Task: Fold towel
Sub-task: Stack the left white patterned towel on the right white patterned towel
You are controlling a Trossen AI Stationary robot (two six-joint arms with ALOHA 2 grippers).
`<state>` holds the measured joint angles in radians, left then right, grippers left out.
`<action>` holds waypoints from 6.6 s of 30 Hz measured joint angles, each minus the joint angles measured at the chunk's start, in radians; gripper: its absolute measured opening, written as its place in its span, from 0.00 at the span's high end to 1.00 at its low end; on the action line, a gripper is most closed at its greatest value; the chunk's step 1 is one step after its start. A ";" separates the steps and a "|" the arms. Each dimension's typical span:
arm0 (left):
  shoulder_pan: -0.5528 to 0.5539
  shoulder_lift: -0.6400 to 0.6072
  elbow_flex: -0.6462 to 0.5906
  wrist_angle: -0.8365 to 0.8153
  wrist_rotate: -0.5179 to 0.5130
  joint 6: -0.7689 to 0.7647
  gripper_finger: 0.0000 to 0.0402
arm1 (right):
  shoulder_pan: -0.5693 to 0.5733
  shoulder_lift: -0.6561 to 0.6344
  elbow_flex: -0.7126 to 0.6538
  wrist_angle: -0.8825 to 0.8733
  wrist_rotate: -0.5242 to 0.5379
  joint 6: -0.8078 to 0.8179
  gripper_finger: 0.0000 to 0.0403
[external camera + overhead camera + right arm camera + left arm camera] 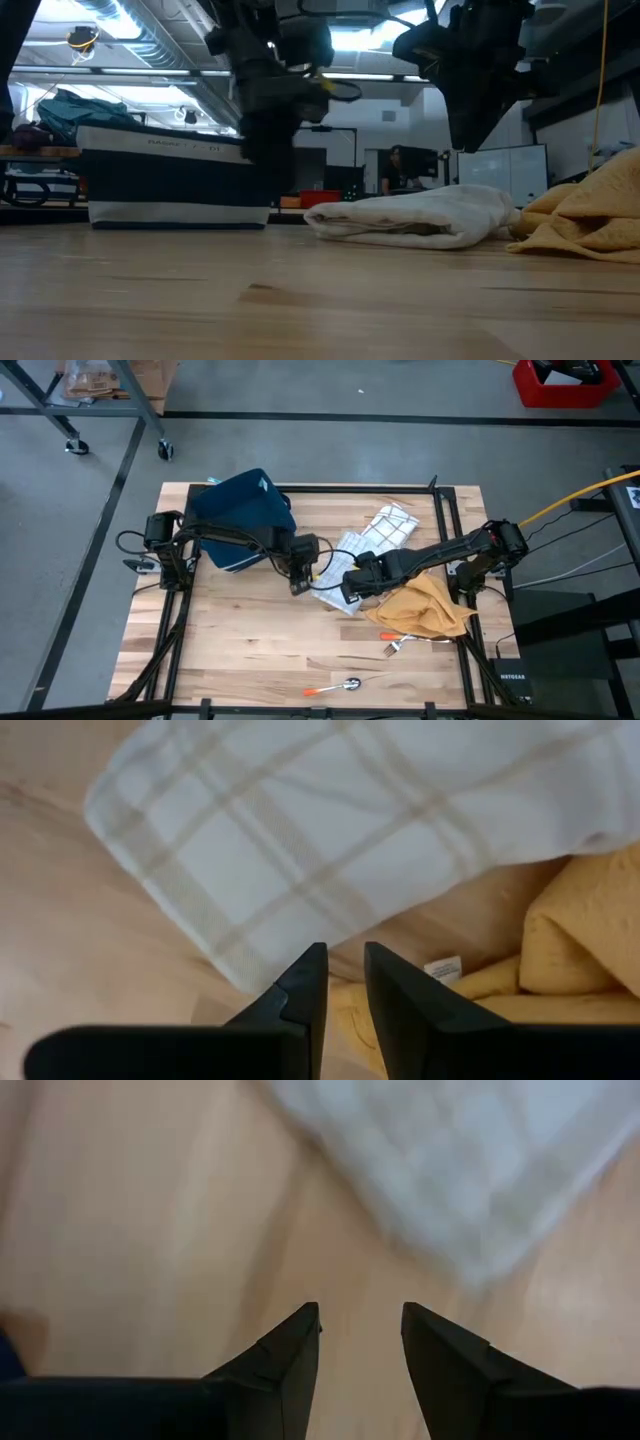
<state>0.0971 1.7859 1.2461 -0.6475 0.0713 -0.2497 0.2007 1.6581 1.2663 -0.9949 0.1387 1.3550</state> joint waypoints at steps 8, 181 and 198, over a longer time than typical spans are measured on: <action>-0.062 0.000 0.000 -0.006 -0.001 0.038 0.66 | 0.058 0.000 0.000 0.002 0.043 0.065 0.82; 0.125 0.117 0.006 0.682 0.021 -0.085 0.66 | 0.172 -0.122 -0.301 0.283 0.243 0.180 0.38; 0.125 0.117 0.006 0.682 0.021 -0.089 0.66 | 0.172 -0.122 -0.301 0.299 0.234 0.195 0.38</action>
<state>0.2222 1.9034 1.2526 0.0341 0.0925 -0.3385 0.3725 1.5364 0.9657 -0.6960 0.3725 1.5496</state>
